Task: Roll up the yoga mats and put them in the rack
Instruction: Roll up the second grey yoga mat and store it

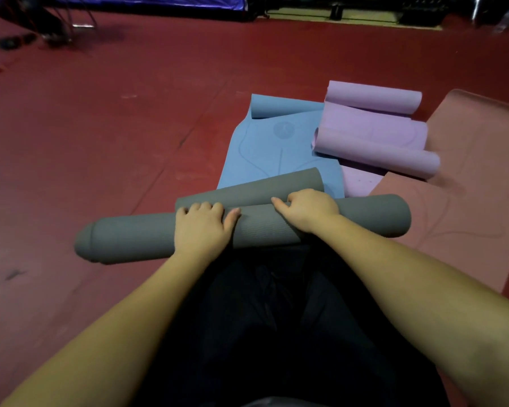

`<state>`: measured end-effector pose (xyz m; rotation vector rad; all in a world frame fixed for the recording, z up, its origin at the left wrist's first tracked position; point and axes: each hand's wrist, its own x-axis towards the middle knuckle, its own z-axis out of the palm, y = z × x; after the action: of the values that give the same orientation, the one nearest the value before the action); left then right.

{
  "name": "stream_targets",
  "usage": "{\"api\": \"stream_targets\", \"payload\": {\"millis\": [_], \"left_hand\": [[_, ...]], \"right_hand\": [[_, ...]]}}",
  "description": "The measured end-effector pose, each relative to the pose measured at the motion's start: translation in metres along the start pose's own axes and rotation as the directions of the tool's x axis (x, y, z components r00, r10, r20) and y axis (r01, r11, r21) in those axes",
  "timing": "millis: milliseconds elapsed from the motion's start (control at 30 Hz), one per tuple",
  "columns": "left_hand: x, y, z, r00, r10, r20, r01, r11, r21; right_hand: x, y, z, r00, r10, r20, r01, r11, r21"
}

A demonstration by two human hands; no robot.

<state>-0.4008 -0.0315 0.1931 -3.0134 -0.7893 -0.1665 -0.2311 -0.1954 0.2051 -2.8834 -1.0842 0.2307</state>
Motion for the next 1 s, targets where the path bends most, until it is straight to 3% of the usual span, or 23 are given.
{"api": "stream_targets", "payload": {"millis": [367, 567, 667, 800, 900, 1000], "left_hand": [[0.018, 0.002, -0.036, 0.982, -0.021, 0.186, 0.039, 0.995, -0.096], [0.016, 0.007, -0.05, 0.886, -0.073, 0.458, 0.167, 0.972, -0.167], [0.011, 0.008, -0.045, 0.849, -0.096, 0.52, 0.216, 0.961, -0.175], [0.017, 0.007, -0.048, 0.828, -0.147, 0.541, 0.273, 0.948, -0.16], [0.027, 0.007, -0.054, 0.791, -0.092, 0.604, 0.27, 0.94, -0.209], [0.037, 0.006, -0.054, 0.767, -0.063, 0.638, 0.283, 0.926, -0.249]], "right_hand": [[0.006, -0.003, -0.035, 0.973, -0.001, 0.231, 0.004, 1.0, -0.012], [0.003, -0.001, -0.055, 0.858, -0.057, 0.51, 0.047, 0.998, 0.033], [0.002, -0.001, -0.043, 0.821, -0.063, 0.568, 0.032, 0.997, 0.063], [0.009, 0.0, -0.035, 0.869, -0.043, 0.493, 0.03, 0.999, 0.034], [0.012, 0.002, -0.029, 0.979, -0.065, 0.192, 0.07, 0.997, -0.015], [0.005, 0.0, -0.026, 0.996, -0.08, -0.036, 0.078, 0.996, -0.048]]}}
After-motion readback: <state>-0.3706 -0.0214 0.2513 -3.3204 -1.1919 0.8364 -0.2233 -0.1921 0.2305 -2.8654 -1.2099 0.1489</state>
